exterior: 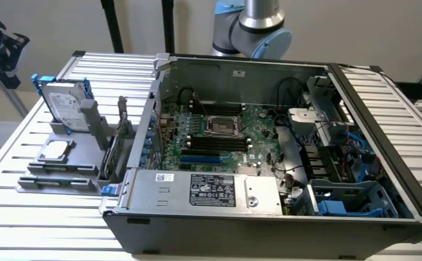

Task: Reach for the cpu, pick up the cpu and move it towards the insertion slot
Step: 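Pick up the cpu and move it towards the insertion slot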

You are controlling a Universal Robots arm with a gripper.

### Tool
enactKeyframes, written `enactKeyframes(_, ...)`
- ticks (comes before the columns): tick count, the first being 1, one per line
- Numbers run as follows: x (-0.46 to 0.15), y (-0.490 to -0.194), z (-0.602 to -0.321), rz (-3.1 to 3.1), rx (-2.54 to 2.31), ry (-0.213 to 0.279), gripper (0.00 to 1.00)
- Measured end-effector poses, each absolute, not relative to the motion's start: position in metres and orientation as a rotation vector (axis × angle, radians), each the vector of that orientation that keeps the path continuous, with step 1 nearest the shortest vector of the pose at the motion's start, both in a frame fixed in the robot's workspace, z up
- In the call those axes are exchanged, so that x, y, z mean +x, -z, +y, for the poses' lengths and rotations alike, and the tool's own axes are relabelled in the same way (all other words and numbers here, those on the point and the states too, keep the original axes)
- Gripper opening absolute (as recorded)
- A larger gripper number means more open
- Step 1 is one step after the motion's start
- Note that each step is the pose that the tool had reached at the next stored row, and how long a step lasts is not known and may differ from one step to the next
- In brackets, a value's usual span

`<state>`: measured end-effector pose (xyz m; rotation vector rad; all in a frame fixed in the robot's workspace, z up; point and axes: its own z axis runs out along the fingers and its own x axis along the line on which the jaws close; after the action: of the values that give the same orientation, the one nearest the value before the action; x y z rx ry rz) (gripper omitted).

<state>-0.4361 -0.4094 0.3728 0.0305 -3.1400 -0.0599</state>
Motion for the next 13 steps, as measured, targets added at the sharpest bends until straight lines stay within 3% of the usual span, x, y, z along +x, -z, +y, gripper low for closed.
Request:
enactKeyframes(5,-0.4361,-0.3728,-0.4094,-3.140,0.031,0.060,0.24)
enactKeyframes(9,-0.4361,-0.3728,-0.4095,-3.140,0.031,0.060,0.47)
enactKeyframes(13,-0.4361,-0.3720,-0.4094,-3.140,0.031,0.060,0.59)
